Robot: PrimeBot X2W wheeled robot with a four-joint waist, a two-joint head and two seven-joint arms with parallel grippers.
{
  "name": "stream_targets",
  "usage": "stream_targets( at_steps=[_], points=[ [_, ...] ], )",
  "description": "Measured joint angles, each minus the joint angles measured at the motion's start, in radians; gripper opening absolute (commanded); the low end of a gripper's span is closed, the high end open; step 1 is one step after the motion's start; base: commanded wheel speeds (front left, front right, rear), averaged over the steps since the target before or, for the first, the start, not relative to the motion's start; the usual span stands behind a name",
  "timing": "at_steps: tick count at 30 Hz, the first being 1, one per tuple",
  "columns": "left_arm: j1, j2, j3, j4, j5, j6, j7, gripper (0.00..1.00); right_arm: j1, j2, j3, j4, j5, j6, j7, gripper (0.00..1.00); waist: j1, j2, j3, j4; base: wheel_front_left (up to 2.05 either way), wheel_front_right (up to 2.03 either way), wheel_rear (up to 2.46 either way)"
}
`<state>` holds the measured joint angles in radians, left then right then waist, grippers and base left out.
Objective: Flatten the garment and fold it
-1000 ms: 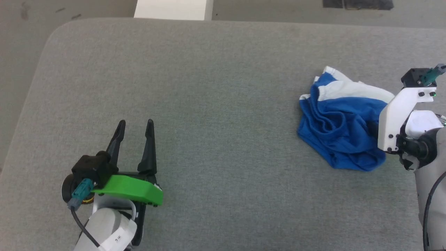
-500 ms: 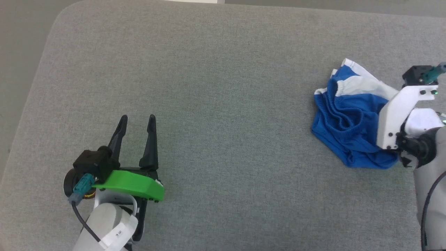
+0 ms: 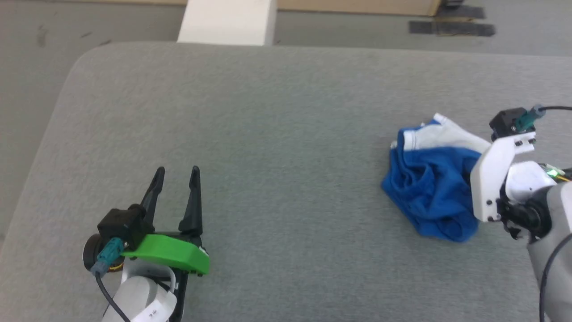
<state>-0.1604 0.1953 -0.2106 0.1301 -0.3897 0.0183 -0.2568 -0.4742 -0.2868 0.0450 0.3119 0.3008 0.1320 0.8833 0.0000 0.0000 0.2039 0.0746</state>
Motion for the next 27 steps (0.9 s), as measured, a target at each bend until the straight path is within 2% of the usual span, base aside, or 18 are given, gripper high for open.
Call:
stream_targets(
  at_steps=[2, 3, 8, 12, 17, 27],
  points=[
    [0.005, 0.000, -0.001, -0.004, 0.000, 0.000, 0.000, 1.00, 0.020, -0.037, 0.025, -0.021, 0.016, 0.000, 0.014, 0.00, 0.0000, 0.0000, -0.013, -0.024, 0.00, 0.00, 0.00],
    [0.003, 0.000, -0.006, -0.020, 0.000, -0.001, 0.000, 1.00, 0.045, -0.104, 0.050, -0.047, 0.043, 0.000, 0.035, 0.00, 0.0000, 0.0000, -0.021, -0.061, 0.00, 0.00, 0.00],
    [-0.020, 0.004, -0.012, -0.070, 0.000, -0.003, 0.007, 1.00, 0.053, -0.223, 0.062, -0.084, 0.073, 0.000, 0.049, 0.00, 0.0000, 0.0001, 0.008, -0.110, 0.00, 0.00, 0.00],
    [-0.048, 0.030, -0.012, -0.122, 0.005, -0.005, 0.028, 1.00, 0.047, -0.305, 0.048, -0.092, 0.088, 0.000, 0.042, 0.00, 0.0000, 0.0000, 0.065, -0.140, 0.00, 0.00, 0.00],
    [-0.089, 0.067, -0.010, -0.193, 0.034, -0.005, 0.073, 1.00, 0.009, -0.374, 0.015, -0.078, 0.098, 0.000, 0.007, 0.00, 0.0000, 0.0000, 0.152, -0.181, 0.00, 0.00, 0.00],
    [-0.143, 0.169, 0.013, -0.344, 0.065, -0.007, 0.187, 1.00, -0.094, -0.435, -0.090, 0.008, 0.054, 0.000, -0.102, 0.00, 0.0001, 0.0000, 0.341, -0.269, 0.00, 0.00, 0.00]
  ],
)
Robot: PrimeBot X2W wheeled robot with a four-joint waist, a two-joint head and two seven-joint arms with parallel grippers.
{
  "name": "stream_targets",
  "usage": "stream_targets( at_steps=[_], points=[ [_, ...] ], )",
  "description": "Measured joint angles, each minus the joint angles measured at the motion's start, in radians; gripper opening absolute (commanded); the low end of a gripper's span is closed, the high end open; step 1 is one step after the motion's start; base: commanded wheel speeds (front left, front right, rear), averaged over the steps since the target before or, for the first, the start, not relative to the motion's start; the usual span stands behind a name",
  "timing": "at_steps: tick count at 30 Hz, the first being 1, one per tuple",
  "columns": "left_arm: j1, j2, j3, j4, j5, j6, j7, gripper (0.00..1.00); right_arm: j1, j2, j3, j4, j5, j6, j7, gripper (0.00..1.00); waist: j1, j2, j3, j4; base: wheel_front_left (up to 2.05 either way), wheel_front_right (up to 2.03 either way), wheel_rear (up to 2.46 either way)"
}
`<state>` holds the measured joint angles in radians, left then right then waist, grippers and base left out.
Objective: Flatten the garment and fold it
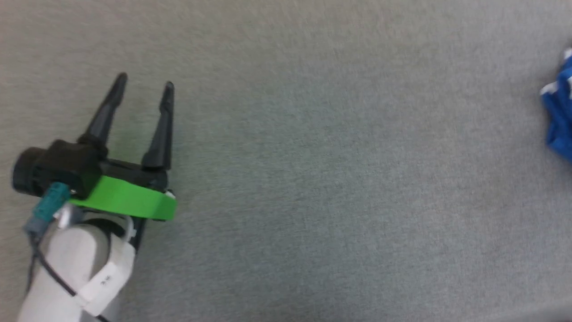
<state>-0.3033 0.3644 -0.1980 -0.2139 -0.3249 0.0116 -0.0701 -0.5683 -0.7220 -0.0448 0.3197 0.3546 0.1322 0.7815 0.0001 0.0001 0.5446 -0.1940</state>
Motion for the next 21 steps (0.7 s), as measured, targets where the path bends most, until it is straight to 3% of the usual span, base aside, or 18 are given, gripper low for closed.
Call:
stream_targets(
  at_steps=[8, 9, 10, 14, 21],
  points=[
    [0.001, 0.066, 0.039, -0.124, 0.026, 0.019, 0.082, 1.00, -0.093, 0.034, -0.095, 0.096, -0.069, 0.000, -0.120, 0.00, 0.0001, 0.0000, 0.132, -0.062, 0.00, 0.00, 0.00],
    [0.002, 0.072, 0.044, -0.134, 0.026, 0.022, 0.088, 1.00, -0.103, 0.041, -0.107, 0.113, -0.085, 0.000, -0.130, 0.24, 0.0001, 0.0000, 0.146, -0.070, 0.00, 0.00, 0.00],
    [0.004, 0.077, 0.048, -0.143, 0.026, 0.025, 0.096, 1.00, -0.110, 0.047, -0.119, 0.127, -0.103, 0.000, -0.141, 1.00, 0.0001, 0.0000, 0.159, -0.078, 0.00, 0.00, 0.00],
    [0.007, 0.091, 0.059, -0.176, 0.027, 0.031, 0.114, 1.00, -0.131, 0.072, -0.178, 0.166, -0.164, 0.000, -0.199, 1.00, 0.0001, 0.0000, 0.192, -0.109, 0.00, 0.00, 0.00],
    [0.016, 0.096, 0.063, -0.177, 0.027, 0.040, 0.113, 1.00, -0.201, 0.089, -0.207, 0.176, -0.175, 0.000, -0.294, 1.00, 0.0001, 0.0000, 0.197, -0.135, 0.00, 0.00, 0.00]
  ],
)
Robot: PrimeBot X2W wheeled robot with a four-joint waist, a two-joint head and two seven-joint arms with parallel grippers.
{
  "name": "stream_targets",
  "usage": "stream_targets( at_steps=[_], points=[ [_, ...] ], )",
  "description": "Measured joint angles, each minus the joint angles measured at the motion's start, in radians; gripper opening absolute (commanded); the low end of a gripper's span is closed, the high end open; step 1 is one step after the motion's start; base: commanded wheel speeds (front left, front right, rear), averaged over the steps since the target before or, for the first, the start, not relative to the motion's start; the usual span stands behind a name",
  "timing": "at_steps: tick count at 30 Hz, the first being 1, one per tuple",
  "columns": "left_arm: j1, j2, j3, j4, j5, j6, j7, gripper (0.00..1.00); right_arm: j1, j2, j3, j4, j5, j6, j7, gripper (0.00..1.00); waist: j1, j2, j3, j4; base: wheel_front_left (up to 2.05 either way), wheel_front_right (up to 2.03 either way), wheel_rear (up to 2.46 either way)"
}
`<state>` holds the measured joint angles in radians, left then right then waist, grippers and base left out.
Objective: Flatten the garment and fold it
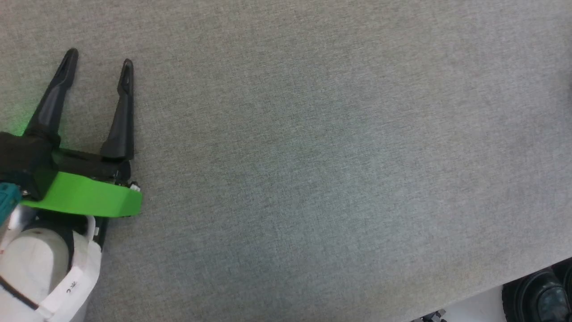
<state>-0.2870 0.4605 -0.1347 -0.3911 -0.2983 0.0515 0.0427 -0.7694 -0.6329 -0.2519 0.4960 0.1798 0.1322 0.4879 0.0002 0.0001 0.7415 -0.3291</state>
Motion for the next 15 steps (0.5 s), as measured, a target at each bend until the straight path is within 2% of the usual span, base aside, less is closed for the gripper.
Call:
stream_targets(
  at_steps=[10, 15],
  points=[
    [0.019, -0.073, -0.013, 0.137, -0.041, 0.008, -0.124, 1.00, -0.057, 0.005, 0.081, -0.134, 0.144, 0.000, -0.225, 1.00, -0.0001, 0.0000, -0.112, 0.019, 0.00, 0.00, 0.00],
    [0.038, -0.116, -0.016, 0.208, -0.062, 0.013, -0.191, 1.00, -0.054, 0.009, 0.135, -0.218, 0.201, 0.000, -0.284, 1.00, -0.0002, 0.0000, -0.205, 0.049, 0.00, 0.00, 0.00]
  ],
)
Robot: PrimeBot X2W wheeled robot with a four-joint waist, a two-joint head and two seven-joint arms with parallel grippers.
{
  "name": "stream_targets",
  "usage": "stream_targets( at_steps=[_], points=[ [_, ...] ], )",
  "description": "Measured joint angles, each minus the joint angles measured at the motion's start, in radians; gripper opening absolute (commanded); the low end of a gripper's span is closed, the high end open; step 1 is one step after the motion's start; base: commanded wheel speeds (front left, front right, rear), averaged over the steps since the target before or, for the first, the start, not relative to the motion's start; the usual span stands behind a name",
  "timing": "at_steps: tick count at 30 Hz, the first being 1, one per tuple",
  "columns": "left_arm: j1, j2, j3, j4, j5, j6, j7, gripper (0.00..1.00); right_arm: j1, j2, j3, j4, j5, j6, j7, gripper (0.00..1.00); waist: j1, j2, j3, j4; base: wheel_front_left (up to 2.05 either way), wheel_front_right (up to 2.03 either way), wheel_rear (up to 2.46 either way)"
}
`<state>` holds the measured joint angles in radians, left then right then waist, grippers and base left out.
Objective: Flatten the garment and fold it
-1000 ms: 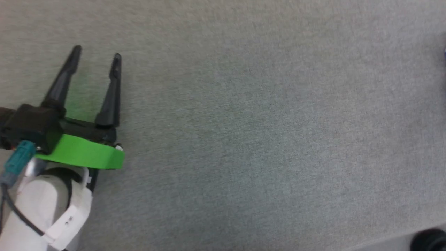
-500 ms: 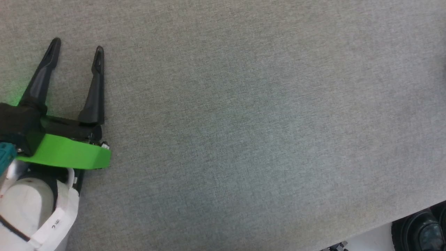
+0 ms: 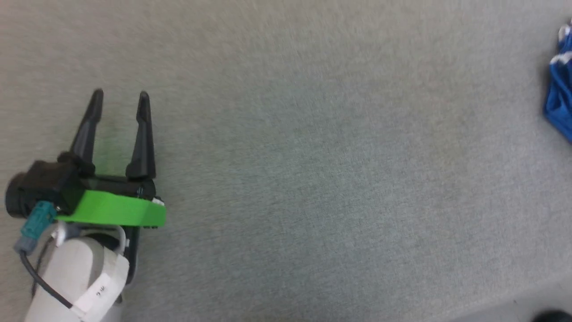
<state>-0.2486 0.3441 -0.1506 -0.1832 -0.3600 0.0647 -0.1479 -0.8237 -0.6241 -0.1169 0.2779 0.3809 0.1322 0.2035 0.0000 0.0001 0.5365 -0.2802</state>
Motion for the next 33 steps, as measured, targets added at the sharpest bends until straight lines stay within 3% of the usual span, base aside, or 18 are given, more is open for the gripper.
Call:
stream_targets(
  at_steps=[4, 16, 21, 33],
  points=[
    [0.016, -0.019, 0.006, 0.050, -0.012, 0.008, -0.034, 1.00, 0.014, 0.057, 0.011, -0.066, 0.007, 0.000, -0.041, 1.00, -0.0001, 0.0000, -0.083, 0.033, 0.00, 0.00, 0.00],
    [0.082, -0.059, 0.057, 0.155, -0.066, 0.032, -0.083, 1.00, 0.236, 0.392, 0.006, -0.212, -0.056, 0.000, -0.291, 1.00, -0.0001, 0.0000, -0.320, 0.152, 0.00, 0.00, 0.00],
    [0.106, -0.072, 0.080, 0.175, -0.079, 0.042, -0.092, 1.00, 0.338, 0.488, 0.013, -0.216, -0.089, 0.000, -0.366, 1.00, -0.0002, -0.0001, -0.390, 0.198, 0.00, 0.00, 0.00],
    [0.141, -0.108, 0.097, 0.216, -0.102, 0.051, -0.102, 1.00, 0.597, 0.566, 0.035, -0.160, -0.128, 0.000, -0.438, 1.00, -0.0002, -0.0001, -0.505, 0.291, 0.00, 0.00, 0.00]
  ],
)
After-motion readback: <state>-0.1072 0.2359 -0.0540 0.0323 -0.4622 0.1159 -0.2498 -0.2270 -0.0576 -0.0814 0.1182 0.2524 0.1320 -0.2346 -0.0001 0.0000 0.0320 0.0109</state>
